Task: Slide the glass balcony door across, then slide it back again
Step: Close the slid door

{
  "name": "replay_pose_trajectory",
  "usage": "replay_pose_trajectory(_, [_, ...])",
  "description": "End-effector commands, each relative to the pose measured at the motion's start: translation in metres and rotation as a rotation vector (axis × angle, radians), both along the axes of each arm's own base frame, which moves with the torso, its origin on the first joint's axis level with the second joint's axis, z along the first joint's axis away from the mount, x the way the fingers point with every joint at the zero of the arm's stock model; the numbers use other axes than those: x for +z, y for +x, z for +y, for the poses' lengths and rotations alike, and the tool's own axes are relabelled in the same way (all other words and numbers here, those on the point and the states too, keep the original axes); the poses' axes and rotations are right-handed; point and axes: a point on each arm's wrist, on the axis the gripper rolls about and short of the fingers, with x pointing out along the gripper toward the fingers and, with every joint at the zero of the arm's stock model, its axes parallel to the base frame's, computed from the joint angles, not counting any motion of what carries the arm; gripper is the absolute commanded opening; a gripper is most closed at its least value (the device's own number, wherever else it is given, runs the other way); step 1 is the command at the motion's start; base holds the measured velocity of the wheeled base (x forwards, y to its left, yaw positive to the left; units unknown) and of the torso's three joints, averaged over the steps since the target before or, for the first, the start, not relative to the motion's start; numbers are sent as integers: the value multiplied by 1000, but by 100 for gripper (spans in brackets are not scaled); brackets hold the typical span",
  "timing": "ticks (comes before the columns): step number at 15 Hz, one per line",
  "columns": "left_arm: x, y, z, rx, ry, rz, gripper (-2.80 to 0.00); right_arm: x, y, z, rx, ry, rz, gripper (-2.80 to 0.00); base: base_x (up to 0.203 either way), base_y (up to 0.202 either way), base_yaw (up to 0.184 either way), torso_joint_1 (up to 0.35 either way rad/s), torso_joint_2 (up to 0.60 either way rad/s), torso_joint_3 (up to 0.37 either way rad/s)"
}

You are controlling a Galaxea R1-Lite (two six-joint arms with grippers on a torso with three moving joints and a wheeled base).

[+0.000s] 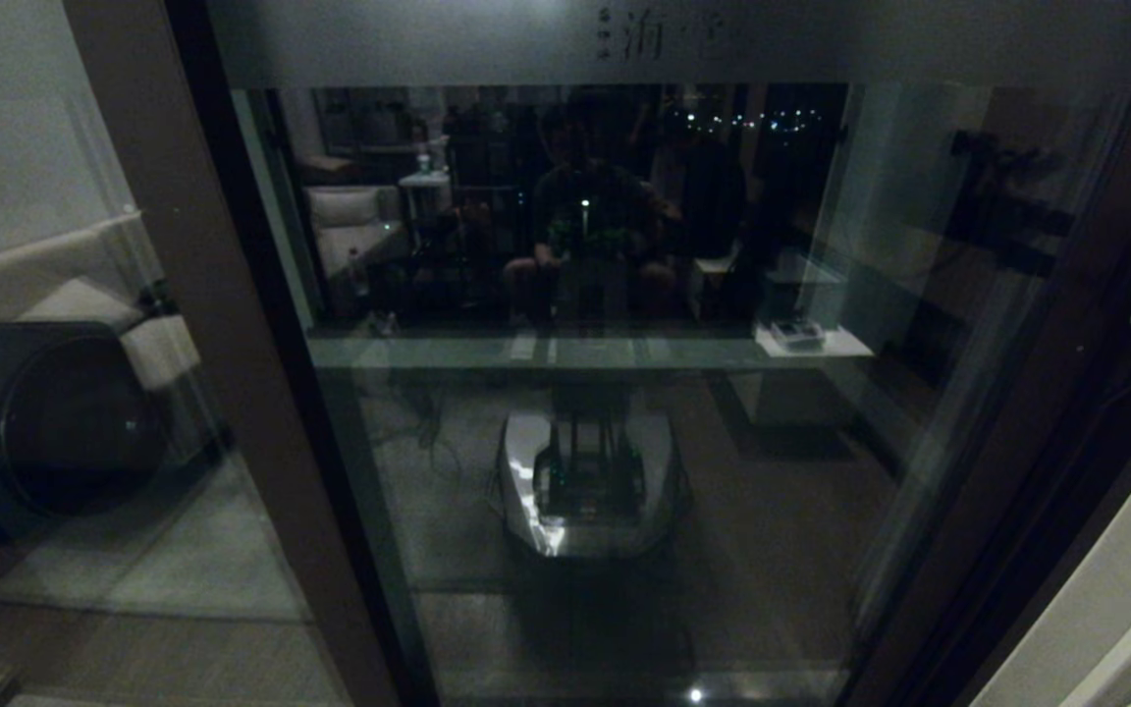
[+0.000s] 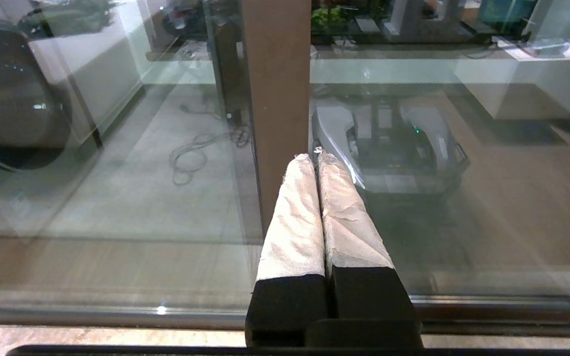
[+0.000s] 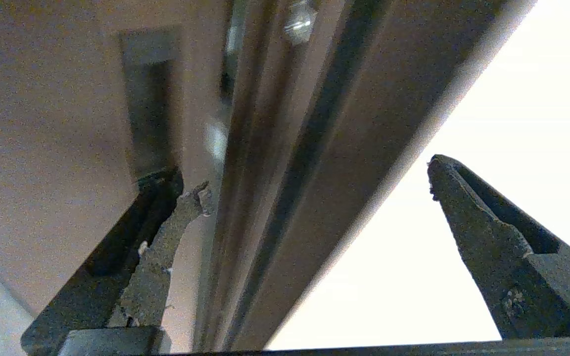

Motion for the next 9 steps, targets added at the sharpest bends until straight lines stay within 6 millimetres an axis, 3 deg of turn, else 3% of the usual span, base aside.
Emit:
replay_pose_trajectory(1, [0, 0, 0, 0, 0, 0, -280, 17, -14, 7, 19, -16, -40, 0, 0, 0, 0, 0, 0, 0])
replay_pose_trajectory(4, [0, 0, 0, 0, 0, 0, -280, 25, -30, 15, 47, -19, -56, 0, 0, 0, 0, 0, 0, 0])
replay_pose_trajectory(7, [0, 0, 0, -1, 0, 0, -280, 21, -46, 28, 96, -3, -38, 0, 0, 0, 0, 0, 0, 0])
replay_pose_trajectory(8, [0, 0, 0, 1, 0, 0, -280, 18, -49, 34, 115, 4, -28, -280, 0, 0, 0, 0, 0, 0])
replay_pose_trajectory(9, [0, 0, 0, -1, 0, 0, -280, 15, -50, 37, 124, 12, -23, -280, 0, 0, 0, 0, 0, 0])
